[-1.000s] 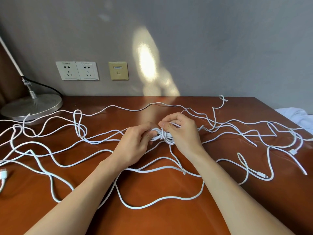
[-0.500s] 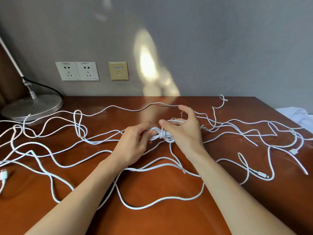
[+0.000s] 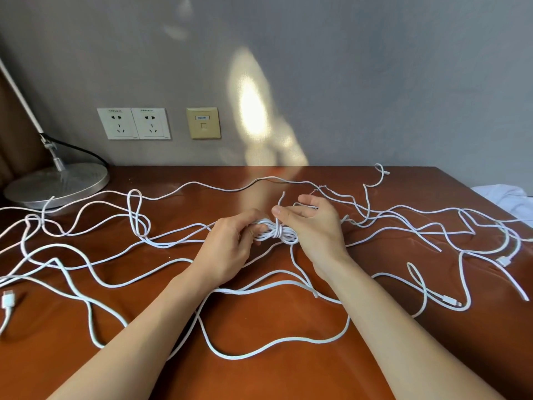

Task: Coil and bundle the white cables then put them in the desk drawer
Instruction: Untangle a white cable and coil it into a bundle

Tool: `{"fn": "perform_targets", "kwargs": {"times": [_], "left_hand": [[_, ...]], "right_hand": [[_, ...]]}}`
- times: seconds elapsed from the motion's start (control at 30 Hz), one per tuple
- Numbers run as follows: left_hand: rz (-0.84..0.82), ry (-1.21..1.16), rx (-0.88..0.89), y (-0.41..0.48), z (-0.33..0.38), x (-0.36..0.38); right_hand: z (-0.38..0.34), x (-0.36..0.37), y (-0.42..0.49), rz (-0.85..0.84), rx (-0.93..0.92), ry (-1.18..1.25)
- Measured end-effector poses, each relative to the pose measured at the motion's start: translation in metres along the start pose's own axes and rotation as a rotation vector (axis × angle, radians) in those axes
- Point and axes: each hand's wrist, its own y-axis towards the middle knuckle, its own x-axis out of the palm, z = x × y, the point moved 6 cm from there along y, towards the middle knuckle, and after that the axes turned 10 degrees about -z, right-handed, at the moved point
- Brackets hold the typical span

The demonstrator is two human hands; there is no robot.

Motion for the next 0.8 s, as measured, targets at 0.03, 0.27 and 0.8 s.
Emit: {"fn": "perform_targets", "kwargs": {"times": [0.03, 0.27, 0.8], "left_hand": [[-0.002, 0.004, 0.001, 0.0001, 0.0001, 0.0004], [-0.019, 0.017, -0.007, -0.0001, 0.0024, 0.0011], [-0.001, -0.015, -0.090, -0.0007, 0.0000, -0.0012]], "right_hand": [[-0.0004, -0.0001, 0.0002, -0.005, -0.010, -0.011], [-0.0048, 0.0019, -0.0013, -0.047, -0.124, -0.192], [-0.0040, 0.0049, -0.0013, -0.016, -0.199, -0.462]]}}
